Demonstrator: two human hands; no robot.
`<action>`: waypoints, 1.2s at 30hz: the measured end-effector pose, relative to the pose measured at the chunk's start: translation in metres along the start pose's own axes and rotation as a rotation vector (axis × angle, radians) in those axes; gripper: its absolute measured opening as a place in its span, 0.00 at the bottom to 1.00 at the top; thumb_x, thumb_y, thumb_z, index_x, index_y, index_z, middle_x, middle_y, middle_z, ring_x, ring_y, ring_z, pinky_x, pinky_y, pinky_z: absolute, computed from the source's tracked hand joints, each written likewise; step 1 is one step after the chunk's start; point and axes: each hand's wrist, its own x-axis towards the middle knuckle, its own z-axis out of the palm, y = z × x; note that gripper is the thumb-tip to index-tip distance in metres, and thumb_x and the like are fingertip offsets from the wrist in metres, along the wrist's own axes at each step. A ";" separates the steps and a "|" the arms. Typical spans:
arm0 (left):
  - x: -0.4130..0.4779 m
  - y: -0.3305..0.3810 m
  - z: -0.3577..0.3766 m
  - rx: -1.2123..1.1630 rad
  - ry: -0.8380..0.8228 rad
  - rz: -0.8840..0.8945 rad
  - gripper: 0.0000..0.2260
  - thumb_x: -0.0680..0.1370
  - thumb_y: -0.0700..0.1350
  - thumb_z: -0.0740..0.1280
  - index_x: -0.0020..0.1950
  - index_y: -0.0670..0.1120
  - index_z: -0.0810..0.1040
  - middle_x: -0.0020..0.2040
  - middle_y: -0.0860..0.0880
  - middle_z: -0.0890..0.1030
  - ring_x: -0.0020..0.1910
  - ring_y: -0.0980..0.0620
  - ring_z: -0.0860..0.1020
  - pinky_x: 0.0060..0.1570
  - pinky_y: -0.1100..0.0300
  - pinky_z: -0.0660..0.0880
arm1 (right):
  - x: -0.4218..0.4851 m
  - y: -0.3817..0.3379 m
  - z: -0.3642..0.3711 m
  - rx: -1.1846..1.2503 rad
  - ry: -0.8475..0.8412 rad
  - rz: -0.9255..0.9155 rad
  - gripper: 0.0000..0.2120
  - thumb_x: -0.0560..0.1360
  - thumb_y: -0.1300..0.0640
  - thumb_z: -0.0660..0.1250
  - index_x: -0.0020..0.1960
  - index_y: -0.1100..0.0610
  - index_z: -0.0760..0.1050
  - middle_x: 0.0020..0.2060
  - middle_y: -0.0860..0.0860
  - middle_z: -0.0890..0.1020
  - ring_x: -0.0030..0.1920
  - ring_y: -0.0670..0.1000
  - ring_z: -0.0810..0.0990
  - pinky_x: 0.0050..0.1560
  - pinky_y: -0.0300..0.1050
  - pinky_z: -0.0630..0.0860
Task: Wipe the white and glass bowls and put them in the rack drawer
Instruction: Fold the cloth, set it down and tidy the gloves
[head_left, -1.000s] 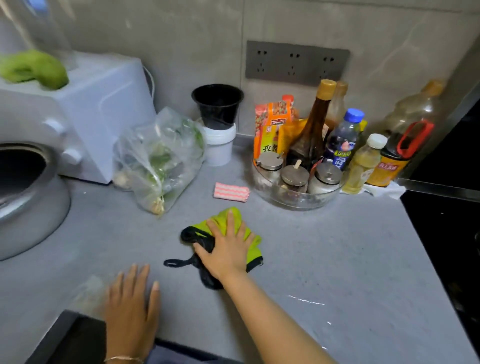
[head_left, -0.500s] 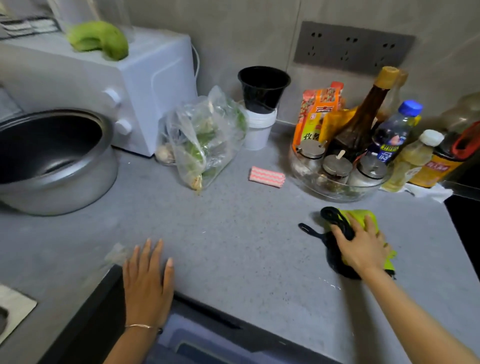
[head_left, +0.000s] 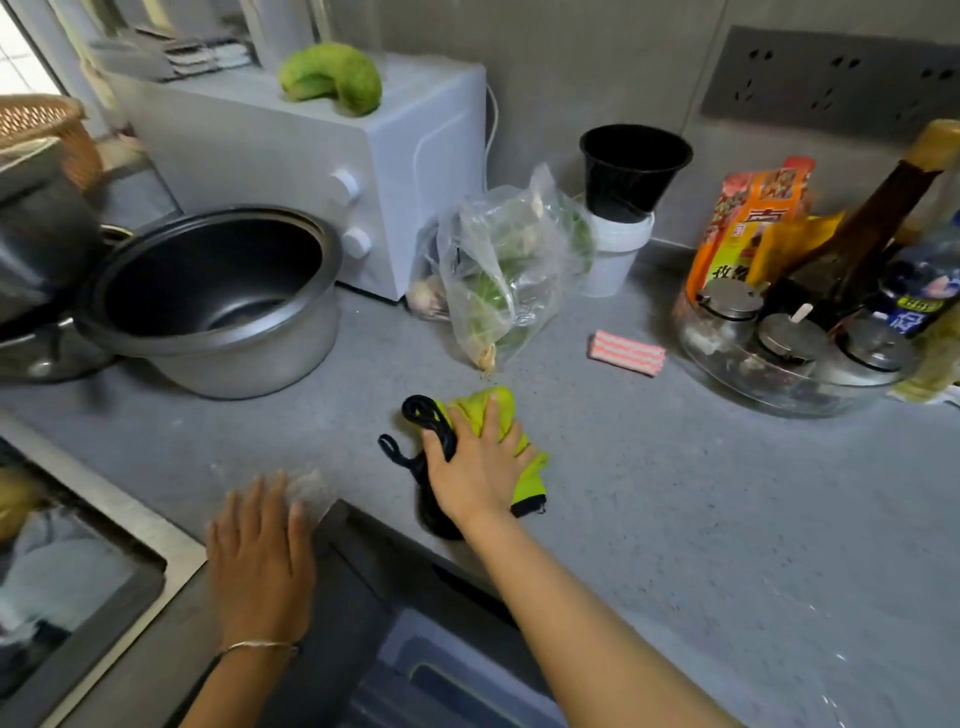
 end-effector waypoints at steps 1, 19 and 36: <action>0.001 -0.006 0.000 0.006 0.004 -0.016 0.32 0.79 0.58 0.42 0.70 0.40 0.70 0.70 0.37 0.70 0.71 0.34 0.63 0.70 0.39 0.56 | -0.001 -0.019 0.010 0.017 -0.031 -0.042 0.26 0.79 0.36 0.51 0.74 0.42 0.60 0.78 0.53 0.46 0.75 0.64 0.47 0.70 0.67 0.40; 0.008 -0.061 -0.025 0.083 0.027 -0.167 0.34 0.78 0.62 0.39 0.75 0.45 0.63 0.76 0.41 0.62 0.76 0.38 0.55 0.74 0.41 0.52 | 0.016 -0.028 0.024 -0.138 0.048 -0.171 0.27 0.77 0.35 0.53 0.74 0.42 0.60 0.78 0.52 0.49 0.74 0.63 0.51 0.71 0.66 0.46; 0.013 -0.063 -0.012 -0.118 0.071 -0.315 0.39 0.73 0.63 0.39 0.78 0.41 0.53 0.77 0.43 0.59 0.76 0.43 0.59 0.74 0.46 0.52 | 0.000 -0.178 0.110 -0.184 -0.197 -0.828 0.26 0.75 0.36 0.60 0.71 0.42 0.67 0.77 0.51 0.54 0.74 0.64 0.49 0.70 0.65 0.43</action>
